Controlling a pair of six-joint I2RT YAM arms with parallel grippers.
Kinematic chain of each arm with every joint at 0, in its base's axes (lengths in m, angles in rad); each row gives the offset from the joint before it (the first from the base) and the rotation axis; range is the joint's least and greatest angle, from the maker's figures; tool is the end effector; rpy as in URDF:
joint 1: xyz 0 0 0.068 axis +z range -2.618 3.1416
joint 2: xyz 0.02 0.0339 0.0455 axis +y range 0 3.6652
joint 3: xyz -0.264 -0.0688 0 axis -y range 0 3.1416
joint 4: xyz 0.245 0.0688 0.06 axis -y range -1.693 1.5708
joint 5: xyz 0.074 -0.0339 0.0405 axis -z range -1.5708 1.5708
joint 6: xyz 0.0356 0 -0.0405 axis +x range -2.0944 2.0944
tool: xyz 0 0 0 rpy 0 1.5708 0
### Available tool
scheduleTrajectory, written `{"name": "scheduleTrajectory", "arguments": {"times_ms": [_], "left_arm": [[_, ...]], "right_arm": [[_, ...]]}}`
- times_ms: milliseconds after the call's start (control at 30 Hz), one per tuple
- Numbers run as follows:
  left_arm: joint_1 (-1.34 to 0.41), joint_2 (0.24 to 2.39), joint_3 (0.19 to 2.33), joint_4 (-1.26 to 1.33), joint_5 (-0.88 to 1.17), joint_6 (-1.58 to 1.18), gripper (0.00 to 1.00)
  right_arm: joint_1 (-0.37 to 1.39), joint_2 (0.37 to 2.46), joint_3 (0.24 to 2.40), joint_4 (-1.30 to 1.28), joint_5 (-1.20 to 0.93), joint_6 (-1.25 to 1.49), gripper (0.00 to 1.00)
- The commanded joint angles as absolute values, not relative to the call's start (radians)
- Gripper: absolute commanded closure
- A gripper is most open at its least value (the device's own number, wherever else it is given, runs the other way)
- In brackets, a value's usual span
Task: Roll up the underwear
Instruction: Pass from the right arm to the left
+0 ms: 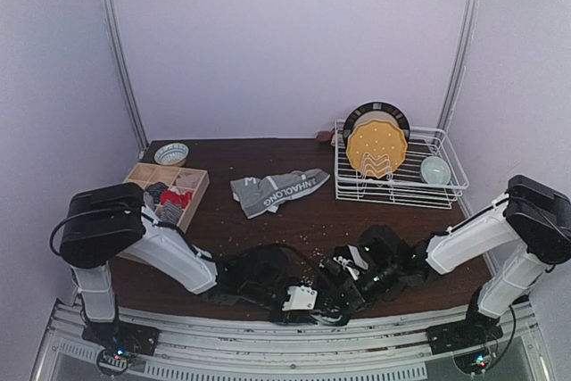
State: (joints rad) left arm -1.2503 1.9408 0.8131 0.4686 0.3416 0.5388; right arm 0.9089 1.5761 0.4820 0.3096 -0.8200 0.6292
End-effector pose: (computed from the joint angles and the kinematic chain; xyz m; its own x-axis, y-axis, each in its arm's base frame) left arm 0.1020 -0.3452 0.0982 0.3361 0.5222 -0.7838 0.9382 -0.2592 0.2295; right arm 0.1372 0.2185 0.1179 -0.8549 -0.4440 -0.2682 -0.4367 0.3369 0.8341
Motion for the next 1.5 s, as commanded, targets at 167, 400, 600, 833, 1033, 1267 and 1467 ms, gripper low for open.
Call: {"name": "scheduleTrajectory", "arguments": {"times_ms": [167,400,600,833,1033,1267,1467], "left_arm": [[-1.253,1.961,0.847,0.458,0.393,0.519,0.78],[-1.253,1.954,0.848,0.457,0.437,0.477,1.00],[-1.253,1.958,0.846,0.445,0.481,0.381,1.00],[-1.253,1.960,0.843,0.429,0.526,0.303,1.00],[-1.252,1.964,0.855,0.396,0.565,0.215,1.00],[-1.232,1.983,0.910,0.293,0.602,0.114,1.00],[-1.219,1.983,0.913,0.281,0.626,0.069,1.00]], "right_arm": [[0.907,1.548,0.462,0.289,-0.816,0.642,1.00],[0.913,1.519,0.507,0.185,-0.776,0.614,0.98],[0.927,1.396,0.572,0.033,-0.715,0.578,0.54],[0.939,1.280,0.636,-0.181,-0.566,0.509,0.31],[0.956,1.177,0.581,-0.206,-0.378,0.498,0.36],[0.996,1.225,0.557,-0.168,-0.267,0.515,0.70],[0.997,1.390,0.599,-0.074,-0.229,0.581,0.84]]}}
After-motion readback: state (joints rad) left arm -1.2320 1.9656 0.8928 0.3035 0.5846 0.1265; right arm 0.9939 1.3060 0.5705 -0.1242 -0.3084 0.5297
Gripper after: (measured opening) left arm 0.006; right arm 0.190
